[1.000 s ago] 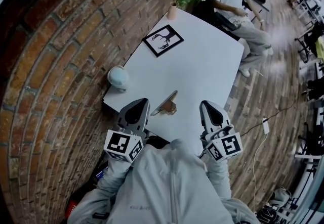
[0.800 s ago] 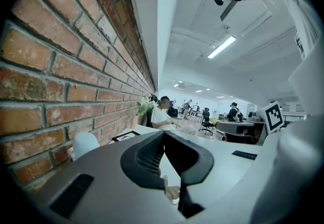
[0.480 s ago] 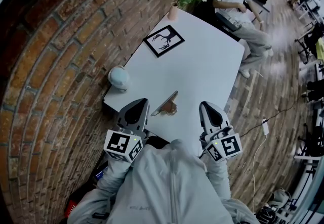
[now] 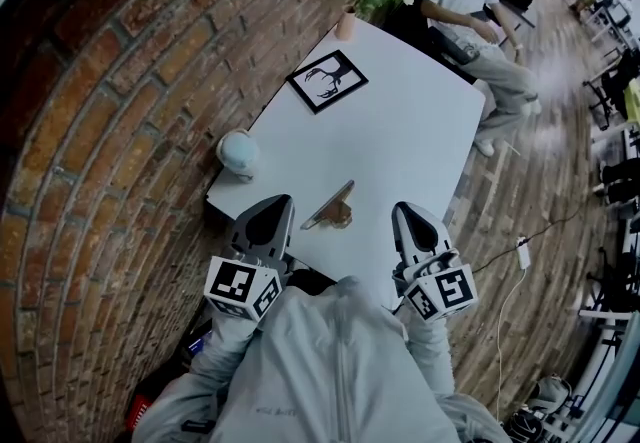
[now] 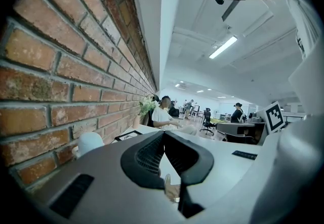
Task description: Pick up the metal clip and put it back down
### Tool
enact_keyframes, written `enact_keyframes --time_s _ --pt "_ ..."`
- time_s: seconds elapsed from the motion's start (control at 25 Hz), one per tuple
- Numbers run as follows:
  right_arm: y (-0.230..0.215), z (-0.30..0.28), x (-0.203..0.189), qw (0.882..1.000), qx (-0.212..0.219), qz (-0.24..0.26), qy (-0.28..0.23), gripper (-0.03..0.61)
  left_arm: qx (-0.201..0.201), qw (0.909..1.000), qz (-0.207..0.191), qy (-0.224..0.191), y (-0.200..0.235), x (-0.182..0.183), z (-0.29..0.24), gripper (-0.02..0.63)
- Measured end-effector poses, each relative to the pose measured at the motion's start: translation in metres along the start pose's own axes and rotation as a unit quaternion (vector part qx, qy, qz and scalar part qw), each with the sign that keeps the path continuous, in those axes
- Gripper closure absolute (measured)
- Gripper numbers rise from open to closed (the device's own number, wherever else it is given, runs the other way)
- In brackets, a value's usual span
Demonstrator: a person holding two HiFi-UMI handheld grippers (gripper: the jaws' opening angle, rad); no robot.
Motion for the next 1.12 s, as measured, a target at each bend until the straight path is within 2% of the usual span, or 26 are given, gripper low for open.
enact_keyframes --time_s 1.12 --pt "0.0072 0.0021 -0.0029 1.000 -0.011 -0.002 0.002 0.555 -0.008 1.0000 -0.001 0.004 0.0057 -0.0012 0.0031 0.586"
Point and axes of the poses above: the fingertips, and each gripper's own axes: z backward along the fingers, y to its left, x out of its top, the point moved 4 cm from there along z, backward along the fingers, and after that the axes turned 3 degrees about z, right-handed, at the moved point
